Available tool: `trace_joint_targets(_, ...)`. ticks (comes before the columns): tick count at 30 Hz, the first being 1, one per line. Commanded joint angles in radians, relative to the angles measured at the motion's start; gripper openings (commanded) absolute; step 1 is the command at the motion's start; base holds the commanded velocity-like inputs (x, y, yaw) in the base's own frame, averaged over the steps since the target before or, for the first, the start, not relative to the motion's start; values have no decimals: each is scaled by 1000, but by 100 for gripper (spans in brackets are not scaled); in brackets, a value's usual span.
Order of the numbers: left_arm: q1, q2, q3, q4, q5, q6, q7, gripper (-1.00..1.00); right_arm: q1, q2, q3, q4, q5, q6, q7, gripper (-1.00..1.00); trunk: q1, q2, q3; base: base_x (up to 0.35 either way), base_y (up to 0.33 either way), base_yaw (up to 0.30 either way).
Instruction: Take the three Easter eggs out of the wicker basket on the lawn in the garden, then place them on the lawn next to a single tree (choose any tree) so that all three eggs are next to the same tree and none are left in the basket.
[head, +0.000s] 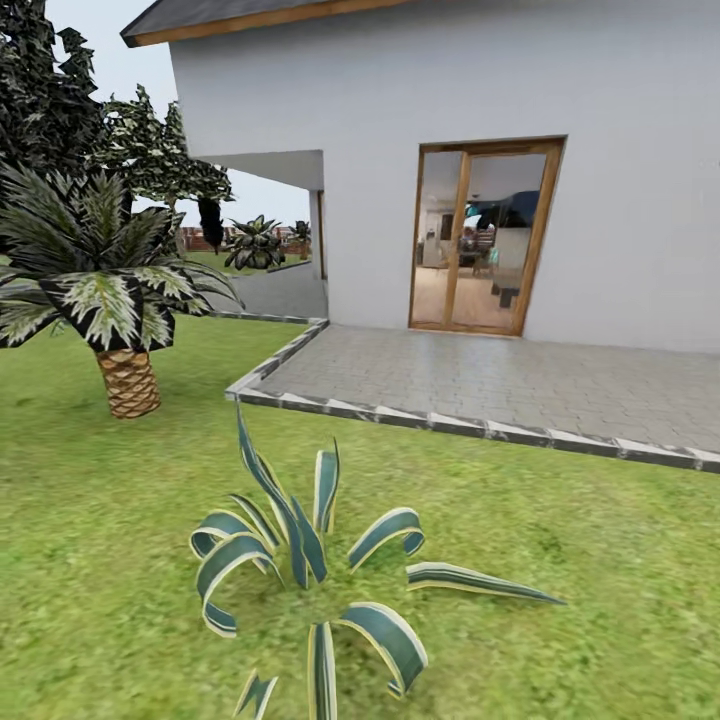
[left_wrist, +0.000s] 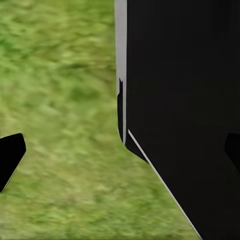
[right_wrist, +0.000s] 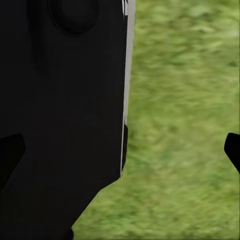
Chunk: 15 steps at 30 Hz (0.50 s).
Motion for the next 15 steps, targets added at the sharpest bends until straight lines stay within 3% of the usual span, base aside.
trace_joint_targets(1,1,0,0,-2,0,0,-1,100,0,0,0,0,4,0,-1,100,0,0,-1,0,329,-3)
trace_joint_targets(6,1,0,0,-2,0,0,-1,100,0,0,0,0,4,-1,-1,100,0,0,-1,0,329,-52)
trace_joint_targets(15,1,0,0,-2,0,0,-1,100,0,0,0,0,6,-2,-1,100,0,0,-6,0,329,-256)
